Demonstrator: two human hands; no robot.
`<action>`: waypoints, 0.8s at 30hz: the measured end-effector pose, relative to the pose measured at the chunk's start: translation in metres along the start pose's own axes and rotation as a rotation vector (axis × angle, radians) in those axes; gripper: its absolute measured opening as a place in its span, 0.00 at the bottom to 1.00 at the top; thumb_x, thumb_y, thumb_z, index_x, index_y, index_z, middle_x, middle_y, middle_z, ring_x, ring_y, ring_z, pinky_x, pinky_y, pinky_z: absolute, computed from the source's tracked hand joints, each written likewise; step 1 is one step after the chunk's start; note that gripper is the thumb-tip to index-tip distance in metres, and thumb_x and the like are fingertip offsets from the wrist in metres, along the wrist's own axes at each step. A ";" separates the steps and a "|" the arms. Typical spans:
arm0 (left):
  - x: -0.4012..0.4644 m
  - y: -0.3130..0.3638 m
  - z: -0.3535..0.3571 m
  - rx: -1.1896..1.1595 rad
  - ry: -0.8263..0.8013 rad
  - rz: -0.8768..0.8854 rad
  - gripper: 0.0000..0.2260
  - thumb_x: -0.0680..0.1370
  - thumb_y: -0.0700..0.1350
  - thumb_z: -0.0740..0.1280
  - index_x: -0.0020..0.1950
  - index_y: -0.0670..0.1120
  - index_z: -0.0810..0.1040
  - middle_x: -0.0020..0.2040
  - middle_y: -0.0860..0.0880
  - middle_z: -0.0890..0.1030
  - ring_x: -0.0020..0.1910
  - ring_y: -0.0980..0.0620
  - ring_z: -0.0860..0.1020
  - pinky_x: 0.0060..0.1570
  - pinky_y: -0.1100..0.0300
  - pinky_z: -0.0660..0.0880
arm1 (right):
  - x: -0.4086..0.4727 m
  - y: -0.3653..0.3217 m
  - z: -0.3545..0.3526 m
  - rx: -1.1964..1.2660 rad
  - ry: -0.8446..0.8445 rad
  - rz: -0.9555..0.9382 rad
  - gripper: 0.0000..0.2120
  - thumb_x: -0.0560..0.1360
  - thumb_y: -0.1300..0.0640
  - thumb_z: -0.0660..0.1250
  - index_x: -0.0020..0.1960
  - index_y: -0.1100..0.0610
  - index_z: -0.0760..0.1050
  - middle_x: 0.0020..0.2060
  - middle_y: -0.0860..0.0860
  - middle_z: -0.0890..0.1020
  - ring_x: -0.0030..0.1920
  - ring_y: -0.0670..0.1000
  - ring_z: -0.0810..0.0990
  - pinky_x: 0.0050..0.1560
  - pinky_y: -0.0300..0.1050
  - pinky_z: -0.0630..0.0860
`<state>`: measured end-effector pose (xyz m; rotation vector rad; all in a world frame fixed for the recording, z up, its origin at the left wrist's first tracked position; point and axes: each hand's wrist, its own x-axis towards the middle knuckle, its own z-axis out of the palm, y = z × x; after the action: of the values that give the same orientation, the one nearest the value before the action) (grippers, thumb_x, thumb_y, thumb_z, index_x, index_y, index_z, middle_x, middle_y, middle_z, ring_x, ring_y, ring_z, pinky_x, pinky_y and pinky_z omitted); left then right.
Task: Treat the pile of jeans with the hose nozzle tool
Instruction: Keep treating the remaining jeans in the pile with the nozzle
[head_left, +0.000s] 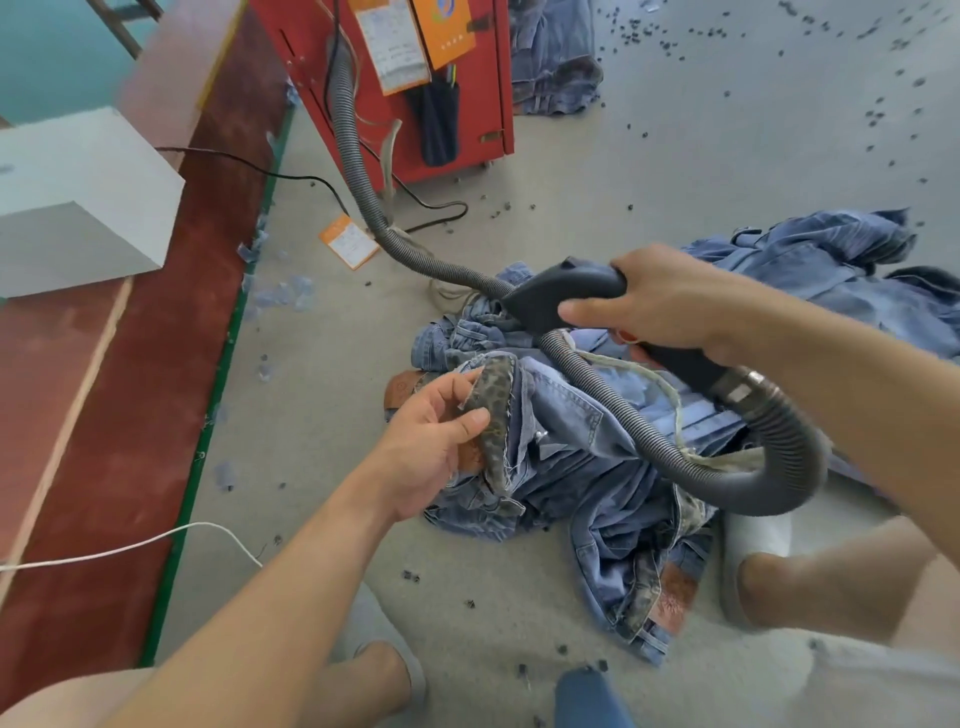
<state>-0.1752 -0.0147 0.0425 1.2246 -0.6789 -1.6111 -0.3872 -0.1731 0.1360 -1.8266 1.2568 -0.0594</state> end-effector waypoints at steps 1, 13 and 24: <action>0.001 0.002 -0.001 -0.026 0.022 0.006 0.16 0.82 0.29 0.59 0.43 0.45 0.79 0.56 0.46 0.82 0.45 0.48 0.82 0.38 0.53 0.82 | -0.002 0.001 -0.006 0.011 -0.023 0.014 0.14 0.77 0.43 0.74 0.46 0.54 0.80 0.28 0.51 0.80 0.25 0.49 0.77 0.30 0.44 0.78; 0.007 0.005 0.008 -0.082 0.087 -0.028 0.09 0.83 0.32 0.61 0.47 0.43 0.76 0.46 0.42 0.83 0.41 0.45 0.83 0.41 0.47 0.83 | -0.007 -0.003 0.007 -0.159 0.032 -0.011 0.14 0.76 0.43 0.73 0.46 0.53 0.80 0.26 0.51 0.81 0.22 0.49 0.77 0.26 0.44 0.77; 0.014 0.007 0.011 -0.245 0.095 -0.110 0.07 0.82 0.34 0.62 0.48 0.43 0.75 0.45 0.41 0.82 0.41 0.45 0.82 0.45 0.44 0.81 | -0.009 -0.006 0.016 -0.250 0.046 -0.079 0.13 0.77 0.44 0.72 0.44 0.53 0.78 0.27 0.50 0.81 0.22 0.47 0.77 0.27 0.43 0.77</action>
<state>-0.1831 -0.0310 0.0467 1.1650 -0.3474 -1.6597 -0.3791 -0.1552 0.1343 -2.0999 1.2688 0.0126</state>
